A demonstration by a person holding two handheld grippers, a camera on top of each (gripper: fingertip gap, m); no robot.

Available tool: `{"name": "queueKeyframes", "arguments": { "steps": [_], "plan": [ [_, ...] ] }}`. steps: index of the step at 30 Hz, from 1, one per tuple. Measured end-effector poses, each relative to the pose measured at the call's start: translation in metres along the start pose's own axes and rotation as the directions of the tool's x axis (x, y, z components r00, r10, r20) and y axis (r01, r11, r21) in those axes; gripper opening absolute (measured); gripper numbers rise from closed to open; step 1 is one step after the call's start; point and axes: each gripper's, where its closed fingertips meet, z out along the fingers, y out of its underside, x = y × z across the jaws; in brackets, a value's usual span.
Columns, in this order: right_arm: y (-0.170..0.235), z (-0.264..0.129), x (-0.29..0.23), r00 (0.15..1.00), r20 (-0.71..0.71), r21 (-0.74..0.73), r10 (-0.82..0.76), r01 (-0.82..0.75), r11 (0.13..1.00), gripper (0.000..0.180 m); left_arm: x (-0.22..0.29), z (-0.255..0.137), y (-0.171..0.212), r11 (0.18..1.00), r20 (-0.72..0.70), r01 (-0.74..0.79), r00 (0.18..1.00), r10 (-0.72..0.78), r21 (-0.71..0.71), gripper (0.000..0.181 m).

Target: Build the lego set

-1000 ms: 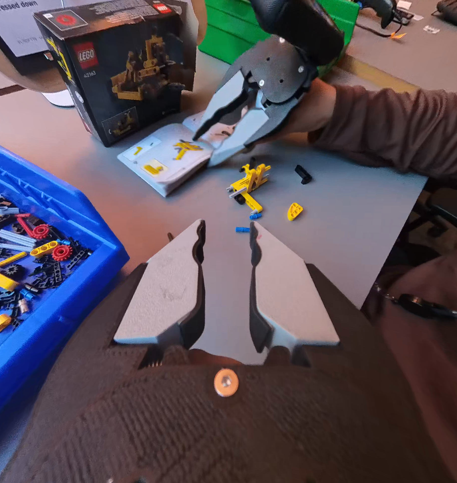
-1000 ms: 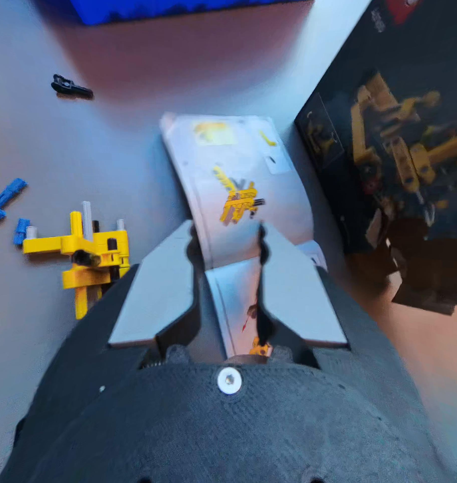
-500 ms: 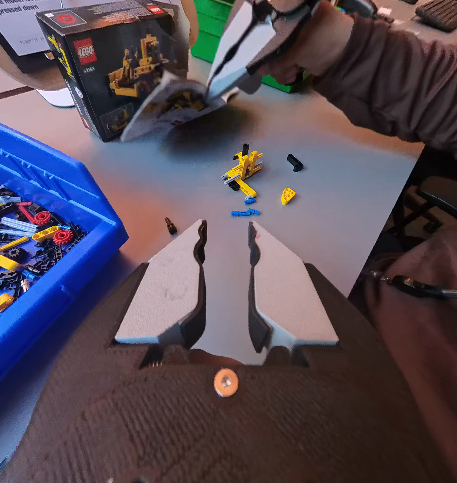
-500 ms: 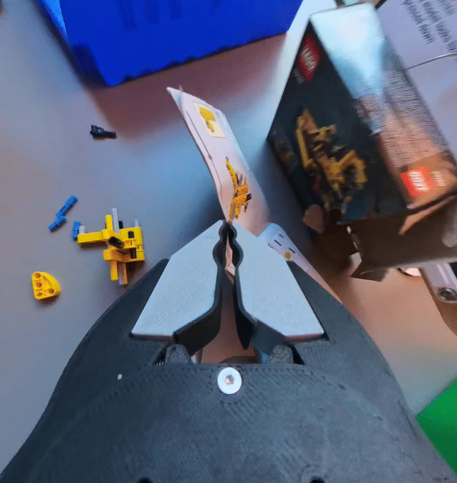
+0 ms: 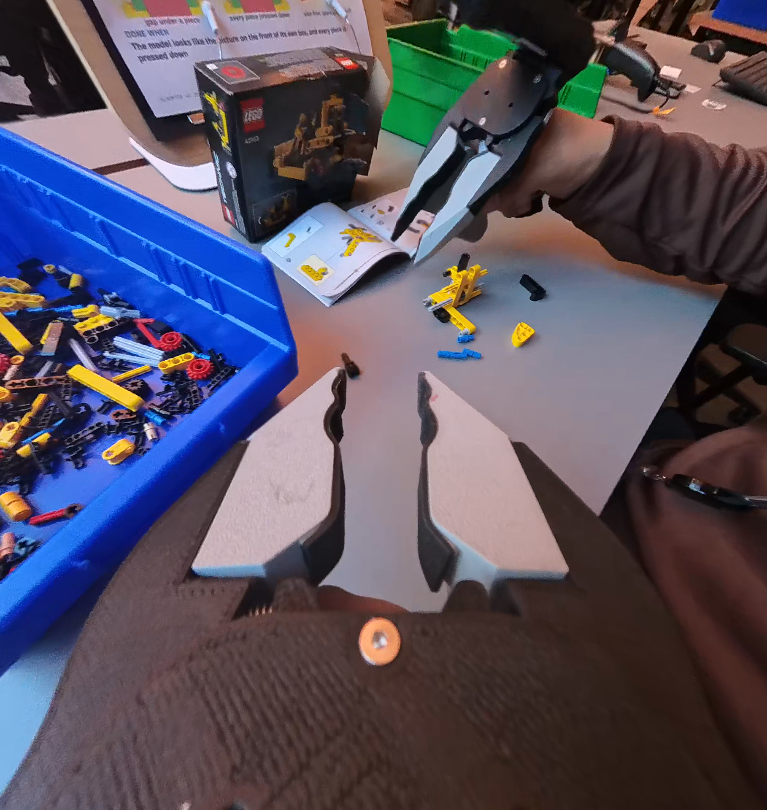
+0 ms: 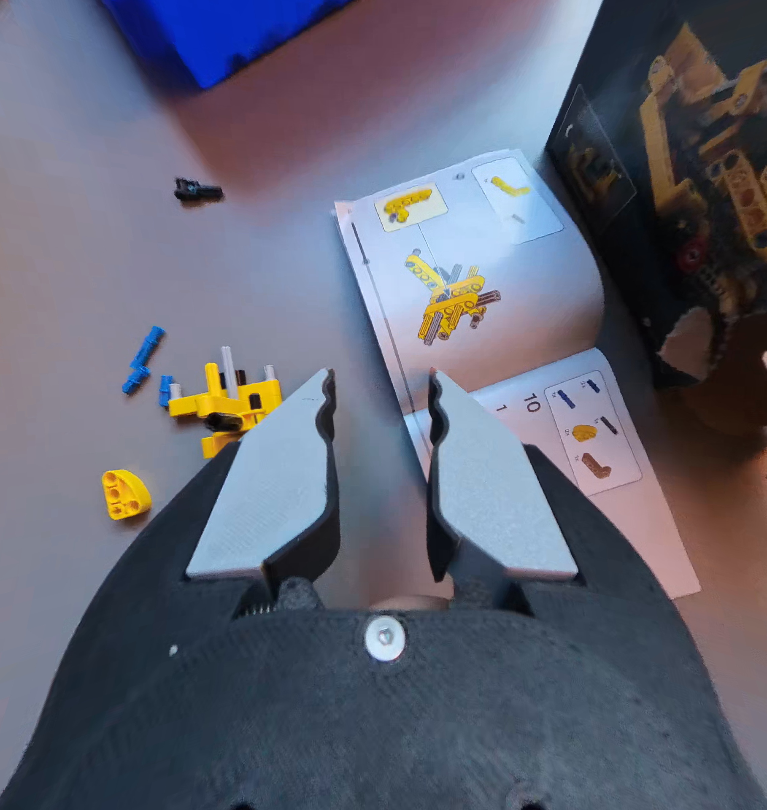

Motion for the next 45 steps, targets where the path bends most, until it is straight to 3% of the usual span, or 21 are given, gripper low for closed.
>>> {"name": "queueKeyframes", "arguments": {
  "steps": [7,15,22,27,32,45],
  "plan": [
    [0.001,-0.036,0.017,0.991,-0.082,0.144,0.102,-0.09,0.986,0.039,-0.031,-0.029,-0.022,0.998,0.036,-0.001,0.999,-0.001,0.067,0.03],
    [0.047,-0.082,0.067,0.917,-0.258,0.34,0.305,-0.209,0.917,0.038,-0.11,-0.046,-0.069,0.992,0.24,-0.048,0.971,0.02,0.113,0.029],
    [0.056,-0.08,0.078,0.902,-0.305,0.405,0.306,-0.168,0.899,0.038,-0.166,-0.041,-0.113,0.986,0.296,-0.041,0.955,-0.01,0.164,0.032],
    [0.059,-0.077,0.08,0.898,-0.355,0.373,0.259,-0.117,0.92,0.036,-0.175,-0.03,-0.111,0.986,0.294,-0.032,0.956,-0.018,0.164,0.031],
    [0.058,-0.074,0.079,0.912,-0.316,0.374,0.263,-0.135,0.918,0.035,-0.172,-0.006,-0.085,0.994,0.245,-0.019,0.969,-0.009,0.11,0.028],
    [0.056,-0.071,0.079,0.916,-0.304,0.372,0.262,-0.139,0.918,0.033,-0.168,-0.006,-0.083,0.989,0.319,-0.116,0.944,0.08,0.097,0.027]
  ]
}}
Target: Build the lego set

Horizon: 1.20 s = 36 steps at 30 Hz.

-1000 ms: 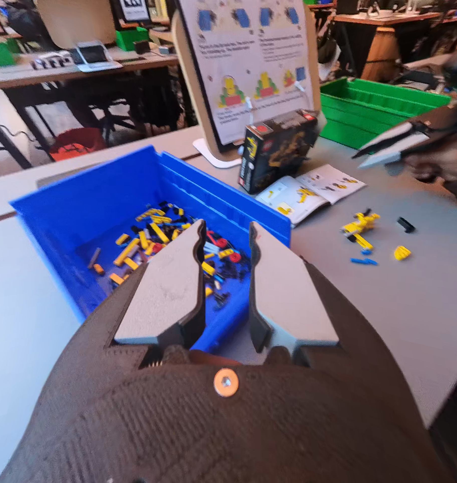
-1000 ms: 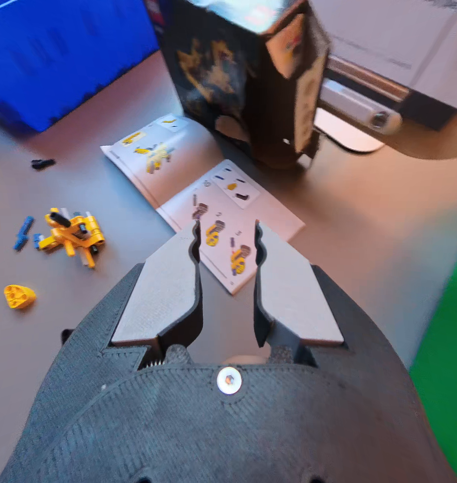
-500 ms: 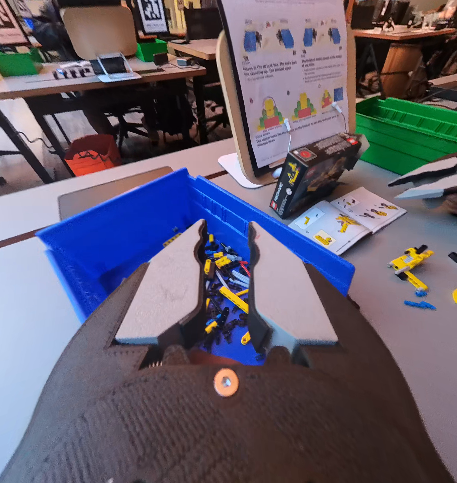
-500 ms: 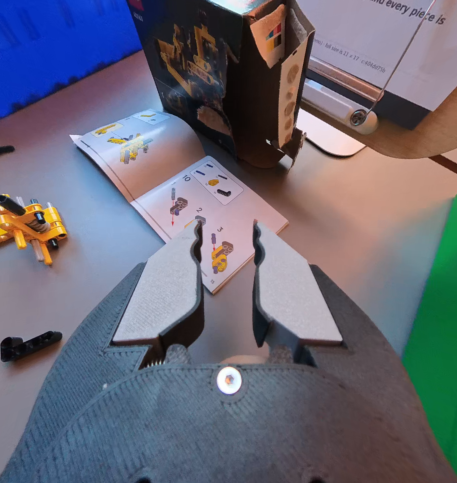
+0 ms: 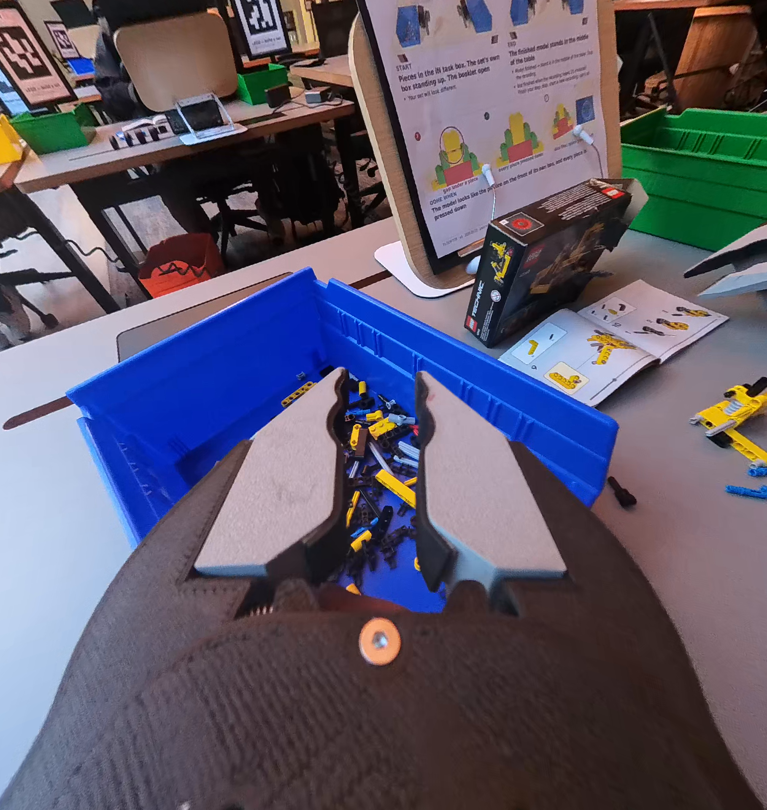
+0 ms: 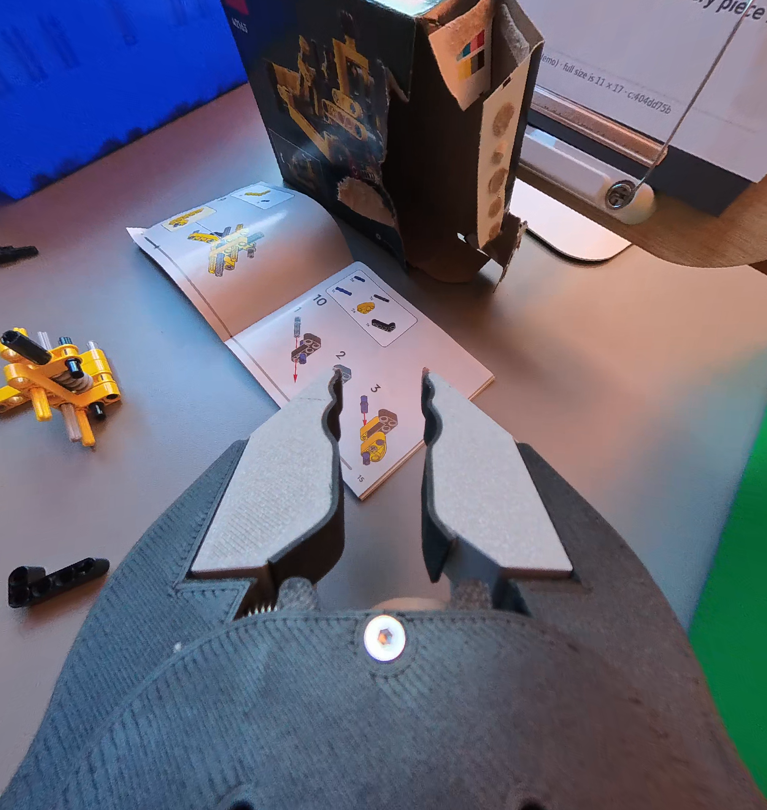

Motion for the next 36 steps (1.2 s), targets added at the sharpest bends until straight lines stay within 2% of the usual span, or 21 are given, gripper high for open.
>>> {"name": "queueKeyframes", "arguments": {
  "steps": [8,36],
  "plan": [
    [-0.0057,-0.0057,0.0023,1.0,-0.004,0.054,0.017,-0.017,0.998,0.03,0.002,0.0037,0.0062,0.999,-0.017,0.003,1.0,-0.003,-0.043,0.027],
    [-0.0037,-0.0039,0.0009,1.0,0.002,0.035,0.012,-0.012,0.999,0.029,0.0005,0.006,0.008,0.999,0.003,-0.006,1.0,0.006,-0.049,0.027]
  ]
}}
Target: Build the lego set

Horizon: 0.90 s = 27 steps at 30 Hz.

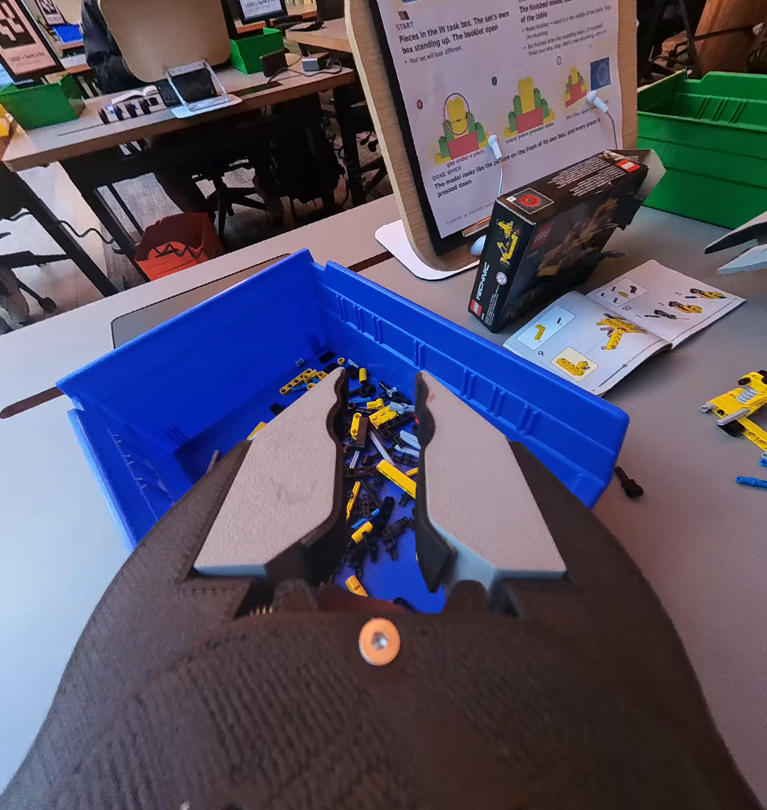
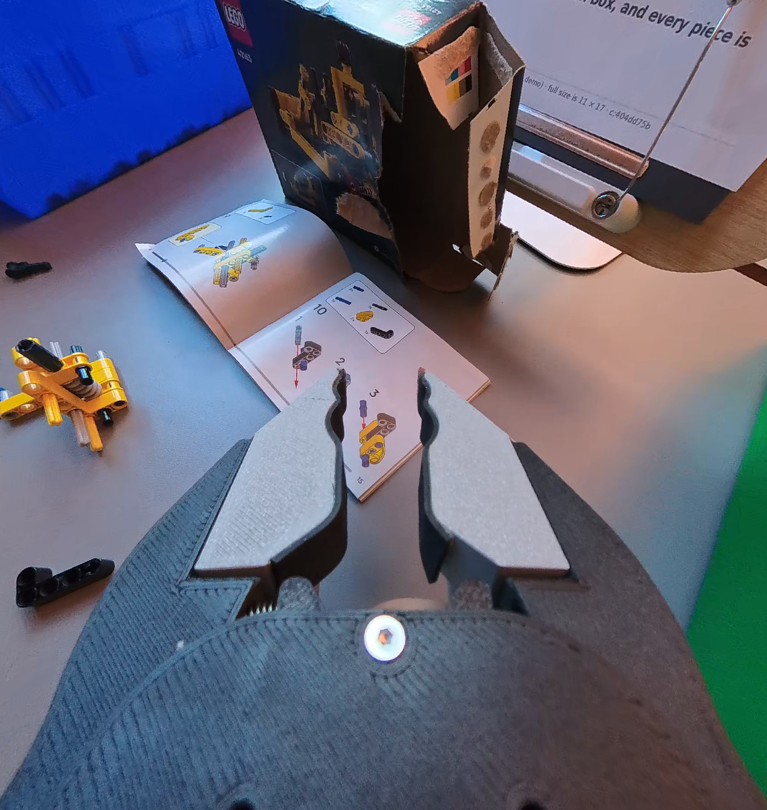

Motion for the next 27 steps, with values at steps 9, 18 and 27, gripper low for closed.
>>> {"name": "queueKeyframes", "arguments": {
  "steps": [9,18,27],
  "plan": [
    [0.0,0.0,0.0,1.0,-0.002,0.001,-0.002,0.002,1.0,0.029,0.0,0.0,0.0,1.0,-0.002,0.009,1.0,-0.009,0.003,0.027],
    [0.0,0.0,0.0,1.0,0.0,0.0,-0.002,0.002,1.0,0.029,-0.005,-0.003,-0.005,0.999,0.008,0.044,0.999,-0.044,0.029,0.027],
    [0.0,0.0,-0.001,1.0,0.001,-0.002,-0.005,0.005,1.0,0.029,-0.017,-0.003,-0.007,0.995,0.063,0.094,0.993,-0.097,0.041,0.011]
  ]
}}
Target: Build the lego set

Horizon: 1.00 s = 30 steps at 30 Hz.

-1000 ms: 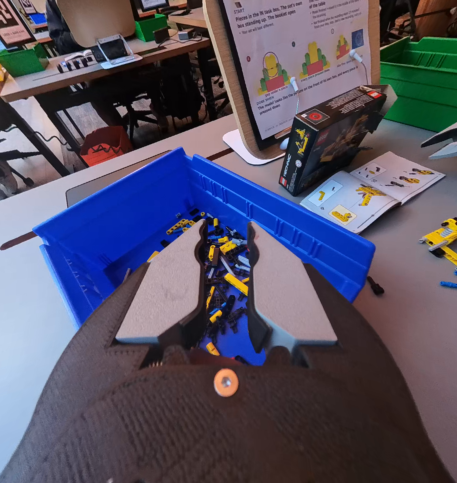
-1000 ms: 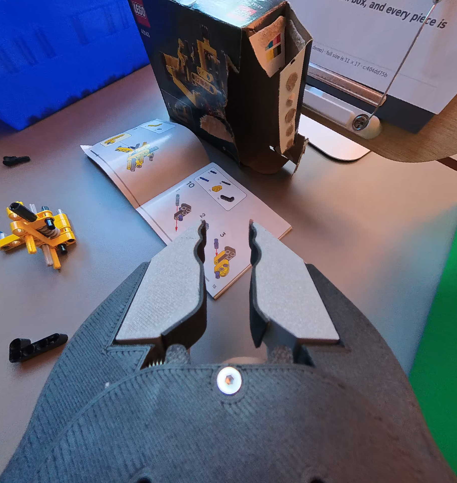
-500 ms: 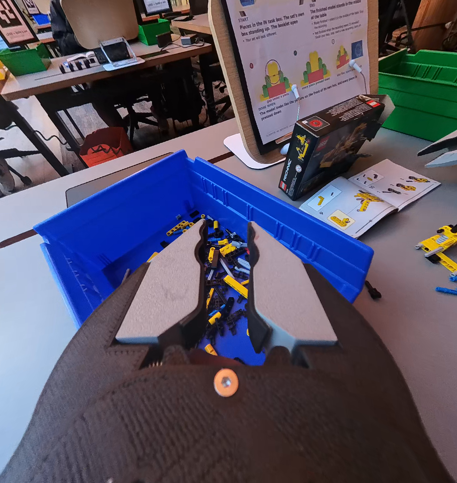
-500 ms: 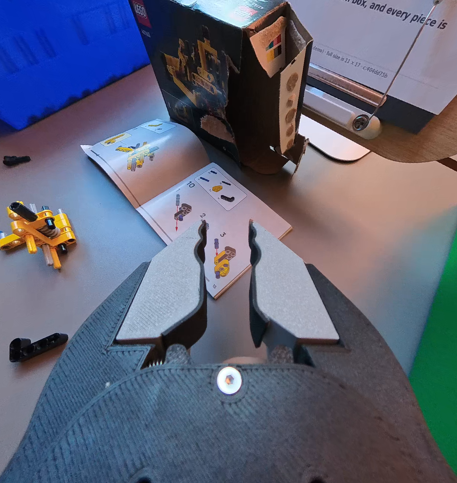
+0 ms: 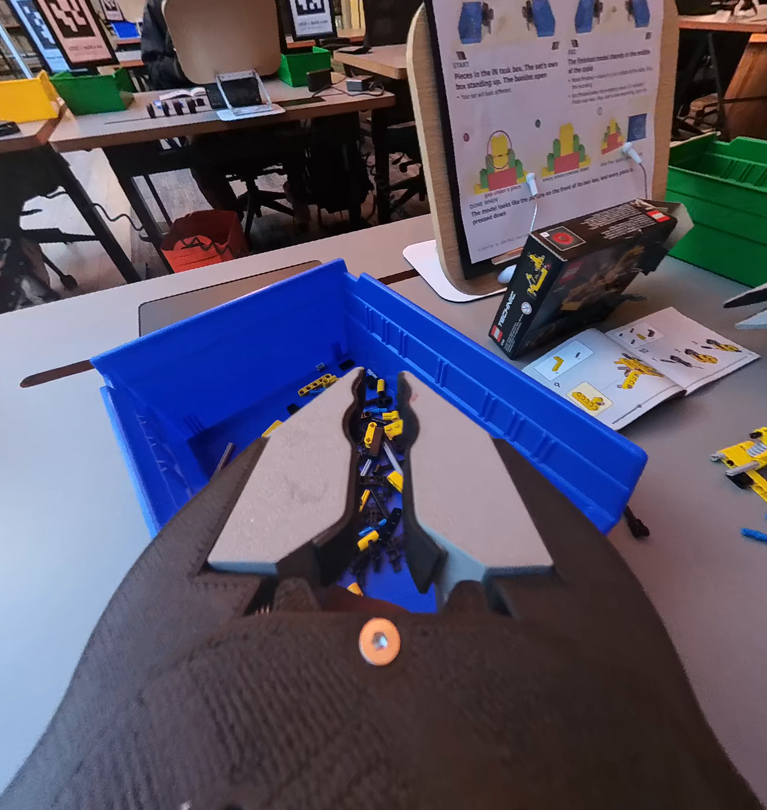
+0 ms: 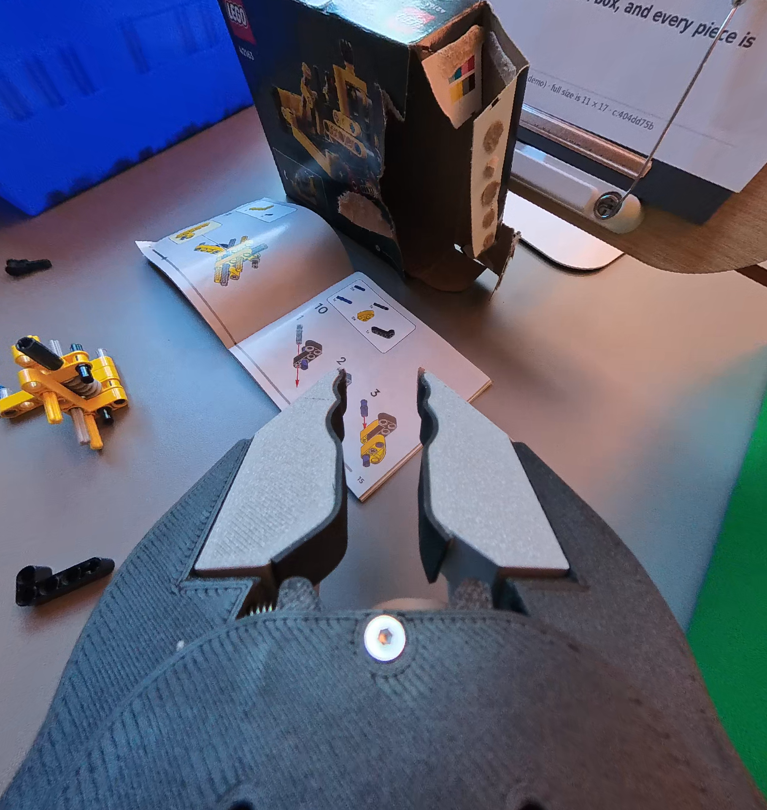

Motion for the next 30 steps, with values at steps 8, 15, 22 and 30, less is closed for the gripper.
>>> {"name": "queueKeyframes", "arguments": {
  "steps": [8,15,22,30],
  "plan": [
    [0.0003,0.0001,-0.0002,1.0,0.0,-0.002,-0.002,0.002,1.0,0.029,-0.004,0.0006,0.0002,1.0,0.025,0.01,1.0,-0.01,-0.003,0.0],
    [0.0004,0.0002,-0.0006,1.0,0.001,-0.003,-0.004,0.004,1.0,0.028,-0.0062,0.0015,0.0017,1.0,0.042,0.009,0.999,-0.008,-0.012,0.0],
    [0.0005,0.0001,-0.0009,1.0,0.001,-0.003,-0.006,0.006,1.0,0.028,-0.0094,0.0026,0.0033,1.0,0.064,0.014,0.998,-0.012,-0.023,0.0],
    [0.0005,0.0,-0.0008,1.0,-0.001,-0.002,-0.007,0.007,1.0,0.028,-0.0097,0.0026,0.0035,1.0,0.066,0.014,0.998,-0.012,-0.025,0.0]
  ]
}}
